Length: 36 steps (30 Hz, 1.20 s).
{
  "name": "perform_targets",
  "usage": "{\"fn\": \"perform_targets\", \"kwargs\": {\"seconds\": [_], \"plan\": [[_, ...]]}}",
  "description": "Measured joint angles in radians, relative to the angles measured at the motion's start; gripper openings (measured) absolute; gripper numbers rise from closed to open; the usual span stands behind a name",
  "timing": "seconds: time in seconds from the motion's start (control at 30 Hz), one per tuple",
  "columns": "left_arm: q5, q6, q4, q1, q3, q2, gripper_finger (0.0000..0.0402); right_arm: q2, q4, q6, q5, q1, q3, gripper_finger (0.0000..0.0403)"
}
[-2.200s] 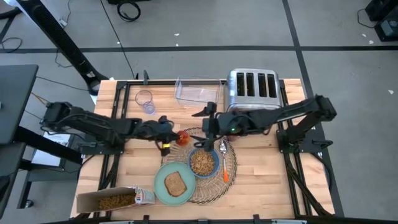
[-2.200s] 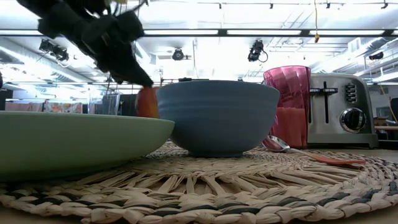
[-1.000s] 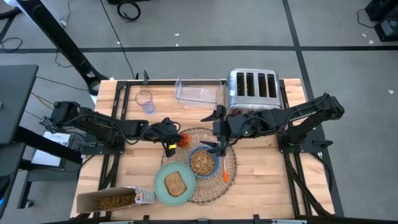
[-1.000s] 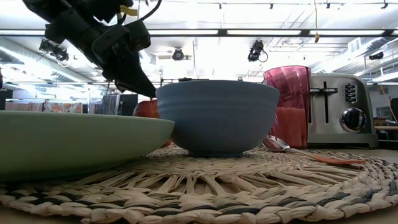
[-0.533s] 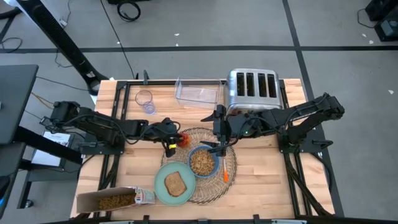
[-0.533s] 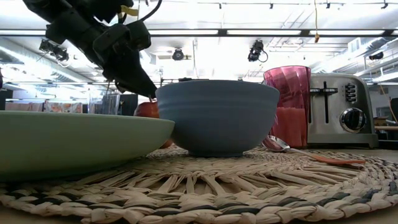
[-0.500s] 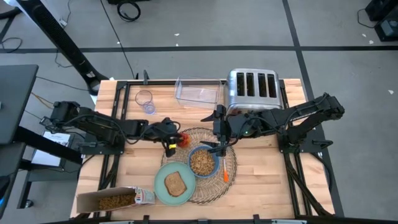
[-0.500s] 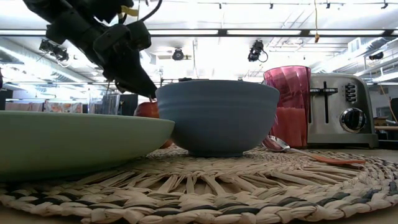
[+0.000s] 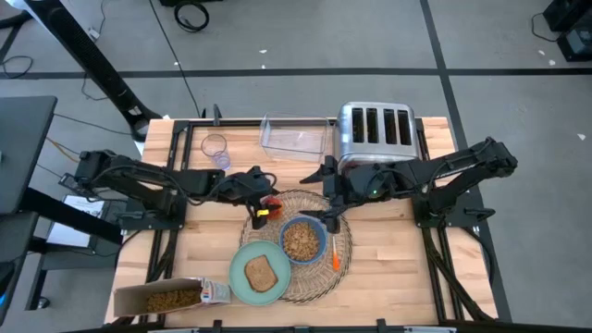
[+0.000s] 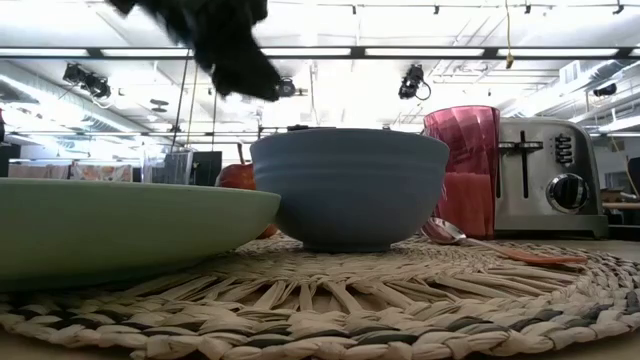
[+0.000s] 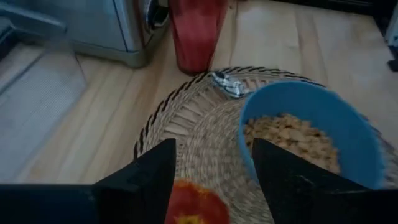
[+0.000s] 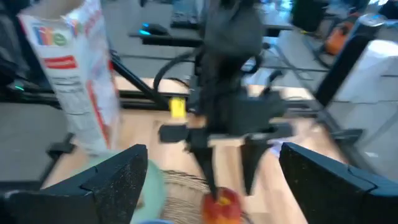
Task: Arrange a breakfast setting
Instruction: Return to Home Position
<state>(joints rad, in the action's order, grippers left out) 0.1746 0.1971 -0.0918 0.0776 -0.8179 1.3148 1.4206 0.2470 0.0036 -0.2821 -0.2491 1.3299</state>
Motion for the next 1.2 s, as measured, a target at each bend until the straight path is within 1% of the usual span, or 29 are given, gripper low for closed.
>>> {"fn": "perform_targets", "kwargs": {"seconds": [0.1,0.17,0.23,0.33,0.43,0.57,0.6,0.63,0.67,0.7,0.73,0.8,0.87,0.97,1.07,1.13,1.2], "plan": [[-0.02,0.005,-0.148,0.001,-0.118,0.0,0.0219,-0.01,-0.125,0.043,0.09,0.018,-0.093,0.0346],[-0.022,0.03,-0.21,0.003,-0.18,-0.001,0.0219,-0.024,-0.208,0.055,0.12,0.032,-0.152,0.0322],[-0.022,0.052,-0.224,0.012,-0.207,-0.021,0.0217,-0.053,-0.28,0.069,0.123,0.047,-0.193,0.0292],[-0.023,0.086,-0.146,0.022,-0.201,-0.076,0.0199,-0.113,-0.34,0.076,0.142,0.075,-0.237,0.0236],[-0.025,0.121,-0.069,0.023,-0.146,-0.149,0.0161,-0.177,-0.378,0.082,0.214,0.106,-0.288,0.0166],[-0.02,0.101,0.023,0.013,-0.069,-0.276,0.0092,-0.257,-0.515,0.094,0.414,0.163,-0.388,0.0063],[-0.016,0.089,0.041,0.006,-0.054,-0.307,0.0074,-0.272,-0.551,0.099,0.457,0.181,-0.416,0.0036],[-0.014,0.083,0.033,0.0,-0.042,-0.34,0.0056,-0.287,-0.574,0.103,0.476,0.196,-0.441,0.0019],[-0.011,0.083,0.025,-0.005,-0.036,-0.37,0.004,-0.305,-0.573,0.099,0.478,0.212,-0.464,0.0011],[-0.01,0.083,0.028,-0.01,-0.037,-0.395,0.0026,-0.319,-0.573,0.086,0.46,0.223,-0.483,0.0012],[-0.008,0.084,0.024,-0.014,-0.038,-0.419,0.0014,-0.328,-0.575,0.069,0.427,0.233,-0.5,0.0019],[-0.004,0.082,0.021,-0.016,-0.038,-0.454,0.0007,-0.345,-0.564,0.056,0.361,0.25,-0.532,0.0038],[-0.005,0.08,0.022,-0.015,-0.038,-0.477,0.0013,-0.353,-0.551,0.096,0.315,0.257,-0.564,0.0055],[-0.011,0.083,0.041,-0.014,-0.038,-0.494,0.0031,-0.353,-0.557,0.169,0.275,0.264,-0.604,0.007],[-0.019,-0.017,0.022,-0.017,-0.036,-0.498,0.0044,-0.343,-0.567,0.178,0.207,0.274,-0.626,0.0075],[-0.032,-0.079,-0.017,-0.036,-0.036,-0.503,0.0048,-0.344,-0.596,0.169,0.203,0.277,-0.649,0.0074],[-0.057,-0.097,-0.079,-0.053,-0.036,-0.528,0.005,-0.363,-0.637,0.137,0.231,0.276,-0.679,0.0073]]}}
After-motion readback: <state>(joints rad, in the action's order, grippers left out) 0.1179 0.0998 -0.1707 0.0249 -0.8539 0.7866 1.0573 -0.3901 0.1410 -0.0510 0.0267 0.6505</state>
